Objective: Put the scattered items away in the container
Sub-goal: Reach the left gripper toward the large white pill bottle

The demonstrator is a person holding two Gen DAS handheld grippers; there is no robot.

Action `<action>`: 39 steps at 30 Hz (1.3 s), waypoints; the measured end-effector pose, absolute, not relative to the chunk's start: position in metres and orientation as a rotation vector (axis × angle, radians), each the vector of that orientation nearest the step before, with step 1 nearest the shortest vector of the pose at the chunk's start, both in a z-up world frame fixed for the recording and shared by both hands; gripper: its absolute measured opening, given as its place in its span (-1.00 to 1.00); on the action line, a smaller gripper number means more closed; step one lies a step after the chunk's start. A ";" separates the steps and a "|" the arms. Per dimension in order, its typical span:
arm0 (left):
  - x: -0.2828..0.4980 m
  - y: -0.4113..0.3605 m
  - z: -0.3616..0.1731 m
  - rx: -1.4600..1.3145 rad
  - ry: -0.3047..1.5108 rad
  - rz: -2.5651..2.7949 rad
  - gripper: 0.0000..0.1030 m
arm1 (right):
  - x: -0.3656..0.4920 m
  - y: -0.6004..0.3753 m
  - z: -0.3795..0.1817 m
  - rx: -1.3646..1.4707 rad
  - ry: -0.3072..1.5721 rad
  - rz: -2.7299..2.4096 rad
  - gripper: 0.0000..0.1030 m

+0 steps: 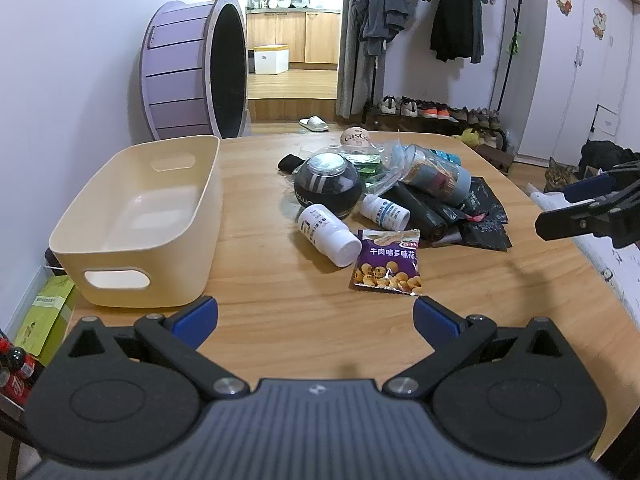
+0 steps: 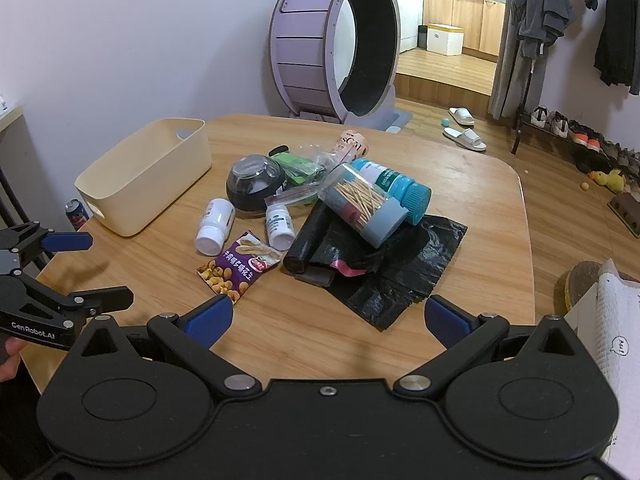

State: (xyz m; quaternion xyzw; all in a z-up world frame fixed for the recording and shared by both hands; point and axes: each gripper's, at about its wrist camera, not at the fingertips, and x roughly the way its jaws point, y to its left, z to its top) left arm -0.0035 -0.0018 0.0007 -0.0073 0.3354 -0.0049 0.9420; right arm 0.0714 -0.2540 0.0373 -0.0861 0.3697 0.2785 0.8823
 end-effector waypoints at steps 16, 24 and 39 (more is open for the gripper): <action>-0.006 0.007 -0.002 -0.055 0.553 -0.060 1.00 | 0.079 -0.261 0.033 -0.110 0.706 0.573 1.00; 0.000 0.007 -0.012 -0.113 0.514 -0.117 0.67 | 0.082 -0.258 0.022 -0.118 0.645 0.581 1.00; 0.043 -0.011 -0.032 -0.097 0.552 -0.055 -0.12 | 0.090 -0.270 0.010 0.009 0.618 0.686 1.00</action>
